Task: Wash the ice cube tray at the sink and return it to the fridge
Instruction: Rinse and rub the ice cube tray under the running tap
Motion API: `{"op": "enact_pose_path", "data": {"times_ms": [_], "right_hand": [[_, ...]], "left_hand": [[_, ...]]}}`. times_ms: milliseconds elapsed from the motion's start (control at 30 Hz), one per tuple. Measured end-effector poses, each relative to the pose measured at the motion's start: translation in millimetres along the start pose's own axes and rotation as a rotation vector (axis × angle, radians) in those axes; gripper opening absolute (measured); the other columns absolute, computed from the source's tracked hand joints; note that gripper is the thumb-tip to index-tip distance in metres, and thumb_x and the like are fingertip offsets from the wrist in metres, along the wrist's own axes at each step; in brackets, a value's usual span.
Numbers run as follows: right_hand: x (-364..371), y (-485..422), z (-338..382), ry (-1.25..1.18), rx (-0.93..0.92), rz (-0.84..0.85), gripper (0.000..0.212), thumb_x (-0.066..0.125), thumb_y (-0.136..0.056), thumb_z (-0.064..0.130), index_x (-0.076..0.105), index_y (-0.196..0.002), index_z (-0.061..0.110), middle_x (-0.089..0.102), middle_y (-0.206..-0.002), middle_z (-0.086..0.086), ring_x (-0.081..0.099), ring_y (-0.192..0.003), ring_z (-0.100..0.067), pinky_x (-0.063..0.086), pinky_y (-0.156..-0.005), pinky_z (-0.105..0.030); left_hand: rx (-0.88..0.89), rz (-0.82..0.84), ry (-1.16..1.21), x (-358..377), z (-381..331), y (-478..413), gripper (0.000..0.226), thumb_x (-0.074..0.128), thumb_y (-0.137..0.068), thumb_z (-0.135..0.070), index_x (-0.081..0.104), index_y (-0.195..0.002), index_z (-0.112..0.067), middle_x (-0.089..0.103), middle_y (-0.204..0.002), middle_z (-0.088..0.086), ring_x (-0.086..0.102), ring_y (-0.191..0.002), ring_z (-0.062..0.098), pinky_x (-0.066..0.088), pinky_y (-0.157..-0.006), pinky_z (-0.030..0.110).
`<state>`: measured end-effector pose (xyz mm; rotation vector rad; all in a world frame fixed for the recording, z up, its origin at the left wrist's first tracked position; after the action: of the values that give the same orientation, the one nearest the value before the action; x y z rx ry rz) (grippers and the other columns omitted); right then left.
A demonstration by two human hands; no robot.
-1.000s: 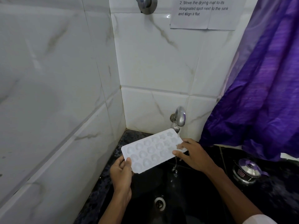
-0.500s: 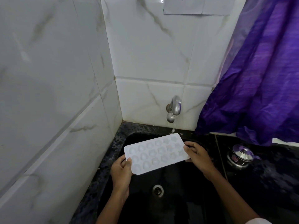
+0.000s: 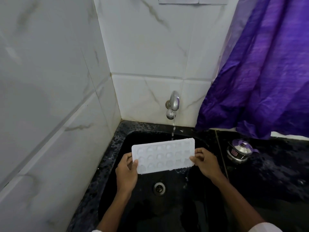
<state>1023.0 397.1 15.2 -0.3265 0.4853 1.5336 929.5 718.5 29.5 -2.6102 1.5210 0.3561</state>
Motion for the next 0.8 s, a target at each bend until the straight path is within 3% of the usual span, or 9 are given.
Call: {"op": "enact_pose_path", "data": {"times_ms": [233, 367, 500, 600, 700, 800], "right_hand": [[-11, 2, 12, 0.073, -0.076, -0.034, 0.019, 0.079, -0.080, 0.009, 0.063, -0.092, 0.010, 0.073, -0.082, 0.006, 0.069, -0.081, -0.005, 0.054, -0.078, -0.024], [-25, 10, 37, 0.098, -0.279, -0.142, 0.020, 0.077, -0.079, -0.001, 0.061, -0.082, 0.011, 0.071, -0.081, 0.003, 0.068, -0.078, -0.003, 0.049, -0.066, -0.011], [-36, 20, 57, -0.007, -0.429, -0.261, 0.013, 0.071, -0.083, -0.006, 0.062, -0.084, 0.003, 0.073, -0.094, 0.003, 0.067, -0.095, 0.003, 0.051, -0.074, -0.009], [-31, 23, 54, 0.020, -0.395, -0.243, 0.023, 0.069, -0.082, -0.012, 0.059, -0.077, 0.008, 0.070, -0.079, 0.003, 0.065, -0.079, 0.005, 0.046, -0.064, -0.006], [-33, 23, 48, 0.007, -0.376, -0.268, 0.026, 0.073, -0.080, -0.007, 0.059, -0.076, 0.014, 0.069, -0.077, 0.004, 0.065, -0.079, 0.008, 0.044, -0.065, -0.004], [-19, 12, 23, -0.051, -0.142, -0.119, 0.018, 0.077, -0.080, 0.002, 0.063, -0.085, 0.012, 0.071, -0.078, 0.011, 0.068, -0.078, 0.003, 0.048, -0.068, -0.006]], "left_hand": [[0.144, -0.019, -0.057, 4, -10, -3, 0.014, 0.063, -0.095, -0.007, 0.066, -0.103, -0.019, 0.073, -0.101, -0.010, 0.070, -0.098, 0.004, 0.057, -0.085, 0.028], [0.256, -0.049, -0.038, 0, -24, 1, 0.020, 0.062, -0.094, -0.001, 0.065, -0.100, -0.020, 0.070, -0.122, -0.008, 0.060, -0.123, 0.007, 0.049, -0.101, 0.029], [0.336, -0.045, 0.020, -1, -35, 2, 0.013, 0.061, -0.094, -0.003, 0.063, -0.094, -0.016, 0.067, -0.128, 0.000, 0.055, -0.129, 0.008, 0.048, -0.106, 0.034], [0.321, -0.019, 0.044, -2, -32, 1, 0.015, 0.062, -0.093, 0.001, 0.066, -0.098, -0.013, 0.069, -0.123, -0.002, 0.060, -0.123, 0.007, 0.051, -0.103, 0.037], [0.346, -0.011, 0.069, -4, -39, 5, 0.017, 0.062, -0.093, 0.000, 0.067, -0.101, -0.014, 0.072, -0.117, -0.005, 0.064, -0.118, 0.008, 0.052, -0.099, 0.027], [0.268, 0.025, -0.047, -2, -29, -3, 0.024, 0.063, -0.095, -0.012, 0.067, -0.115, -0.024, 0.072, -0.104, -0.013, 0.069, -0.100, 0.004, 0.057, -0.087, 0.028]]}}
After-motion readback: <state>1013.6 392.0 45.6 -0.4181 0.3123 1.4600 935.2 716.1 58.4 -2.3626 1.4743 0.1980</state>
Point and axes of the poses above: each hand's wrist, its own y-axis away from the middle knuckle, its own x-axis out of the palm, z = x × y, the point moved 8 cm from there along -y, towards the middle knuckle
